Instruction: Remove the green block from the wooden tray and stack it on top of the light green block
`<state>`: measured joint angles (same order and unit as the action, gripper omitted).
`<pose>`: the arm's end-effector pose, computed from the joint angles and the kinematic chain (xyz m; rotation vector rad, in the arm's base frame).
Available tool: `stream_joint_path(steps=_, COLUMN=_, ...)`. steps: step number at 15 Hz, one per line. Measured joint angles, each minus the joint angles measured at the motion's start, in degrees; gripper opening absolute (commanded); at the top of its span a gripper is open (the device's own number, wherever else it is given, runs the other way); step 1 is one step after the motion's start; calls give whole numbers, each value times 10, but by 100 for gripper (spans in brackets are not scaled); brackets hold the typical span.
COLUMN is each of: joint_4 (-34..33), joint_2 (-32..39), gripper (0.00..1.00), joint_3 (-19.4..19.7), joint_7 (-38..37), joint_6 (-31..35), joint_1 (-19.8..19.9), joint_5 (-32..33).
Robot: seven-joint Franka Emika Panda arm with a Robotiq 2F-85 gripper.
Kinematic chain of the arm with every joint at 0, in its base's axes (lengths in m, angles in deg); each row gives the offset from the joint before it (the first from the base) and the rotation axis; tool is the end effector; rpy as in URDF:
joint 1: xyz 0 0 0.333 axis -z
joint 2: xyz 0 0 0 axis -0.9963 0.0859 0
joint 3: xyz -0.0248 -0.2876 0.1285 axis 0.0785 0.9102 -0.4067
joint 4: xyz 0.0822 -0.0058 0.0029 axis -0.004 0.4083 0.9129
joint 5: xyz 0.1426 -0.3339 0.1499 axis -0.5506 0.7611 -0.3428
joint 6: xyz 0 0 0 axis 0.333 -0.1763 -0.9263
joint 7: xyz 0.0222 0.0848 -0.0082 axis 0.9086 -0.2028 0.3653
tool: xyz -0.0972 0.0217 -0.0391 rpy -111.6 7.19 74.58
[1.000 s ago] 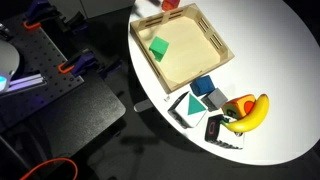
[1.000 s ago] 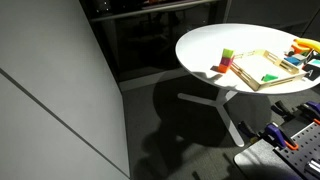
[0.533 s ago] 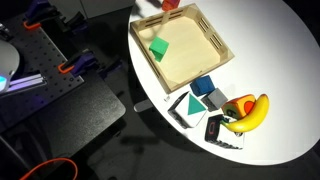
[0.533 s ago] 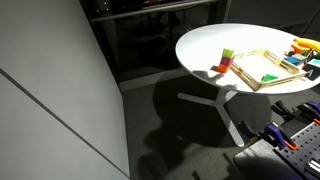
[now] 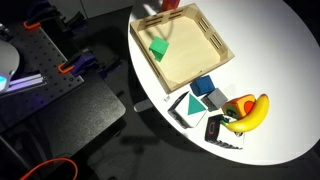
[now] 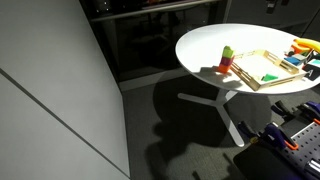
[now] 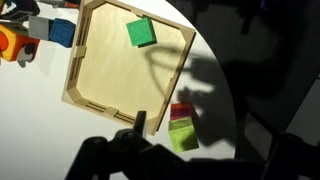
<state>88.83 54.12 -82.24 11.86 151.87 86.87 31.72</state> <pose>0.4786 -0.0728 0.4629 3.0268 0.1617 -0.0721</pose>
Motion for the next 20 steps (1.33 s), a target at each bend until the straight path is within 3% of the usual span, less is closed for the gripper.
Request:
stream_joint_path(steps=6, joint_4=24, joint_2=68, gripper=100, joint_3=14, joint_7=22, joint_6=18, joint_1=19, joint_5=0)
stream_joint_path(steps=15, joint_4=99, joint_2=153, gripper=100, joint_3=26, joint_7=38, joint_6=211, joint_1=55, joint_5=1)
stream_joint_path(steps=20, joint_4=101, joint_2=171, gripper=100, joint_3=26, joint_7=38, joint_6=229, joint_1=59, joint_5=1)
